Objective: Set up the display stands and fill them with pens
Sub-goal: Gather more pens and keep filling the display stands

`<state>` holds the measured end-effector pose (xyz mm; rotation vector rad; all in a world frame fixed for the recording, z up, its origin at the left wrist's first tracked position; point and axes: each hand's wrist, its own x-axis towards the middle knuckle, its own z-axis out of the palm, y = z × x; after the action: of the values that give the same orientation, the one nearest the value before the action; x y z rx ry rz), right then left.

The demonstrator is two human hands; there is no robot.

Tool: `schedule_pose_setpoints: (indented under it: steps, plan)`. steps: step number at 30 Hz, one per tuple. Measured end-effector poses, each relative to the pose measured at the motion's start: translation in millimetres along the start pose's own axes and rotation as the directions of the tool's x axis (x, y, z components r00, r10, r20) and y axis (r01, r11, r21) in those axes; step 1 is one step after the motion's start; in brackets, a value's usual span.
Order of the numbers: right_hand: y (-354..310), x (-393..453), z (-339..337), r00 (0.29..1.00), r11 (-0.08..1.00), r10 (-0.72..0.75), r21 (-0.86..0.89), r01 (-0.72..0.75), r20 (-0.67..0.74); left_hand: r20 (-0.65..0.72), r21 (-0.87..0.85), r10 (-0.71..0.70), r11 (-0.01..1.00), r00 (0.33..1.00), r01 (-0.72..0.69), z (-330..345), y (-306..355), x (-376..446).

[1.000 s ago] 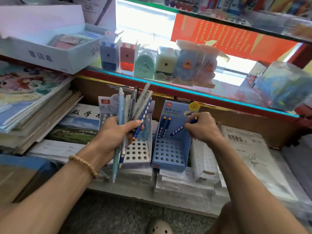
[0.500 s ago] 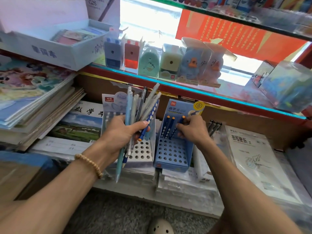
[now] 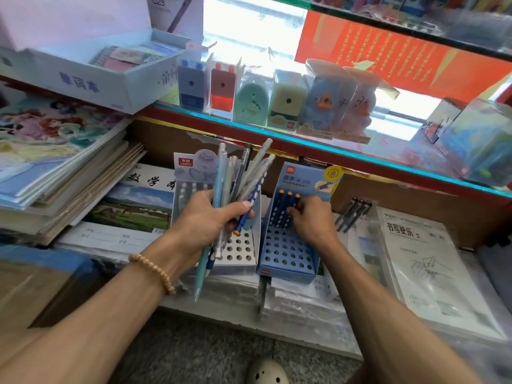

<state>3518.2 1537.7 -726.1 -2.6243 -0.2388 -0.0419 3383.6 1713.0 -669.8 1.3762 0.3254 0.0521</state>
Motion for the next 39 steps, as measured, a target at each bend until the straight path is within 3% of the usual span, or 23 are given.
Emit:
schedule_pose_setpoints:
  steps: [8, 10, 12, 14, 17, 19, 25, 26, 31, 34, 39]
  plan:
    - [-10, -4, -13, 1.000, 0.998, -0.010, -0.069, 0.009, -0.004, 0.010, -0.018, -0.018, 1.000, 1.000, 0.018, -5, -5, -2]
    - [-22, -14, -24, 0.997, 0.993, -0.074, 0.095, 0.076, -0.030, 0.011, -0.024, -0.025, 0.999, 1.000, 0.025, -6, -6, 0]
    - [-38, -28, -36, 0.995, 0.912, -0.101, 0.398, 0.096, -0.010, 0.013, -0.034, -0.026, 0.999, 1.000, 0.026, -6, -6, 1]
    - [-51, -41, -45, 0.987, 0.807, -0.115, 0.590, 0.028, 0.110, 0.020, -0.051, -0.032, 0.998, 0.999, 0.033, -5, -6, 1]
    - [-58, -53, -45, 0.929, 0.743, -0.184, 0.665, -0.083, 0.321, 0.067, -0.046, -0.035, 0.998, 0.997, 0.038, -1, -7, -1]
    - [-58, -54, -43, 0.904, 0.690, -0.203, 0.710, -0.142, 0.377, 0.081, -0.029, -0.034, 0.999, 0.996, 0.036, 2, -8, -2]
    - [-54, -47, -56, 0.944, 0.443, -0.069, 0.858, -0.260, 0.322, -0.040, 0.024, -0.022, 0.999, 0.999, 0.023, 0, -11, 1]
    - [-51, -47, -60, 0.945, 0.462, -0.094, 0.854, -0.239, 0.315, -0.059, 0.005, -0.018, 1.000, 0.998, 0.018, -2, -11, 1]
    - [-40, -49, -67, 0.870, 0.772, -0.253, 0.630, -0.082, 0.423, -0.087, -0.252, -0.023, 0.968, 0.996, 0.000, -8, -6, 8]
    - [-40, -47, -70, 0.866, 0.804, -0.248, 0.591, -0.066, 0.434, -0.058, -0.347, -0.040, 0.938, 0.997, 0.018, -9, -7, 10]
    - [-38, -44, -76, 0.863, 0.828, -0.278, 0.561, -0.007, 0.422, -0.161, -0.118, -0.025, 0.993, 0.987, 0.006, -9, -13, 12]
